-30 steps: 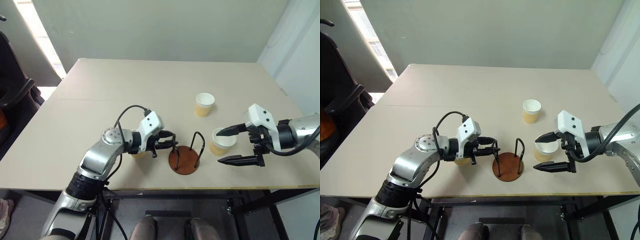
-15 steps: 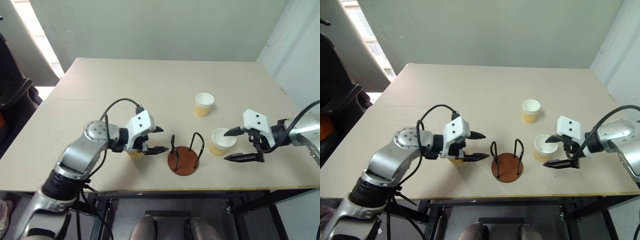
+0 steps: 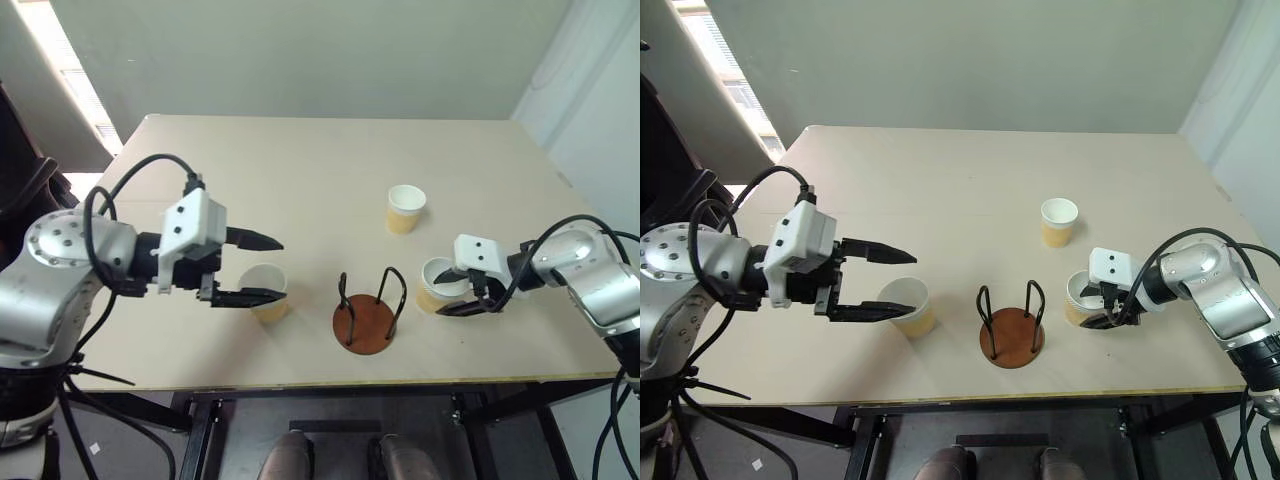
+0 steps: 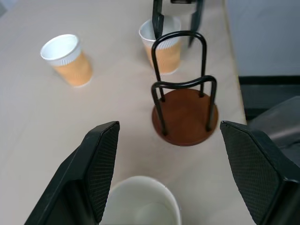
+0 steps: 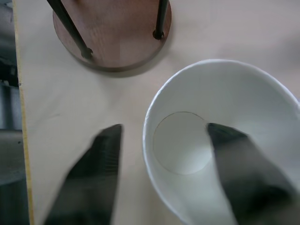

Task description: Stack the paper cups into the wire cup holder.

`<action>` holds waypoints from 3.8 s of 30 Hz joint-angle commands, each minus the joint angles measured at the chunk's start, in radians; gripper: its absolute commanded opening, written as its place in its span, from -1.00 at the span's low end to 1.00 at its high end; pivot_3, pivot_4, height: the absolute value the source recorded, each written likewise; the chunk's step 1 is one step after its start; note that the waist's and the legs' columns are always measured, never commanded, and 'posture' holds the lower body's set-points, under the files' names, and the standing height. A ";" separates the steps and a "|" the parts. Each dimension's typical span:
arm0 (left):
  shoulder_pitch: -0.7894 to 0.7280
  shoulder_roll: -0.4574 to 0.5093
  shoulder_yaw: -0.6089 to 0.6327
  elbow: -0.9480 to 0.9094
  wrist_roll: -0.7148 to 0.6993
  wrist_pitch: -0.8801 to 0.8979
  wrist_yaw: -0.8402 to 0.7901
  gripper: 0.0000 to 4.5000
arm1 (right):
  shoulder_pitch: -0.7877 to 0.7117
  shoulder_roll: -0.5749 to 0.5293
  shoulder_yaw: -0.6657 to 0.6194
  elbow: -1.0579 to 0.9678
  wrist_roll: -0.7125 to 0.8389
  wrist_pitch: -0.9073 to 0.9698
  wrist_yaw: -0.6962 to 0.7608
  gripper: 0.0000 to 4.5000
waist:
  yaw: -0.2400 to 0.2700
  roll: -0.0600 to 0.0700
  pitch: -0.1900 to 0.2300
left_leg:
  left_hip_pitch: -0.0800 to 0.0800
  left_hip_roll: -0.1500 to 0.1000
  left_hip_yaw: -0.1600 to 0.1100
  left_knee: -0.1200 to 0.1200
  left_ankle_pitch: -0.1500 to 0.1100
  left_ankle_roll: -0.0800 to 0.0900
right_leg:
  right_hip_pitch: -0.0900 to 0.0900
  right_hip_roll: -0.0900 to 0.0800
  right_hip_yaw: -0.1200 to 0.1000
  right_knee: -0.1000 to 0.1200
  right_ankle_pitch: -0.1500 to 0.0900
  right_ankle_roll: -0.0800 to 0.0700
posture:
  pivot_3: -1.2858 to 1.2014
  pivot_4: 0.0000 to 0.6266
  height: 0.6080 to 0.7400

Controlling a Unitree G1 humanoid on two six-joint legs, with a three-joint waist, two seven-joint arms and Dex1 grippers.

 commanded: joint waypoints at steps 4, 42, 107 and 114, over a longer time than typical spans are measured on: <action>0.042 0.039 0.080 -0.004 -0.027 -0.003 0.011 0.64 | -0.039 0.001 -0.035 -0.010 -0.002 -0.021 0.034 -0.81 | -0.002 0.000 0.000 | 0.000 0.000 0.000 0.000 0.000 0.000 | -0.001 0.000 0.000 0.001 -0.002 -0.003 | 0.03 -0.52 1.00; 0.018 0.028 0.012 0.031 -0.004 -0.041 0.022 0.64 | -0.339 0.143 -0.054 -0.255 0.306 0.100 0.236 -0.99 | -0.013 -0.002 -0.001 | 0.000 0.003 -0.001 -0.012 0.003 -0.008 | -0.009 0.002 -0.002 0.005 -0.006 -0.015 | 0.03 -0.52 1.00; -0.156 -0.213 -0.156 0.096 0.302 0.008 0.410 0.64 | -0.716 0.558 -0.011 1.321 -0.412 -0.596 -0.367 0.09 | -0.009 -0.001 -0.001 | -0.011 0.005 -0.004 -0.012 0.007 -0.016 | -0.027 0.003 -0.003 0.016 0.007 -0.012 | 0.03 -0.52 1.00; -0.148 -0.197 -0.136 0.085 0.303 0.022 0.412 0.64 | -0.719 0.568 -0.022 1.329 -0.424 -0.598 -0.374 -0.97 | -0.009 -0.001 -0.001 | -0.010 0.005 -0.004 -0.012 0.008 -0.017 | -0.027 0.003 -0.003 0.017 0.007 -0.012 | 0.03 -0.52 1.00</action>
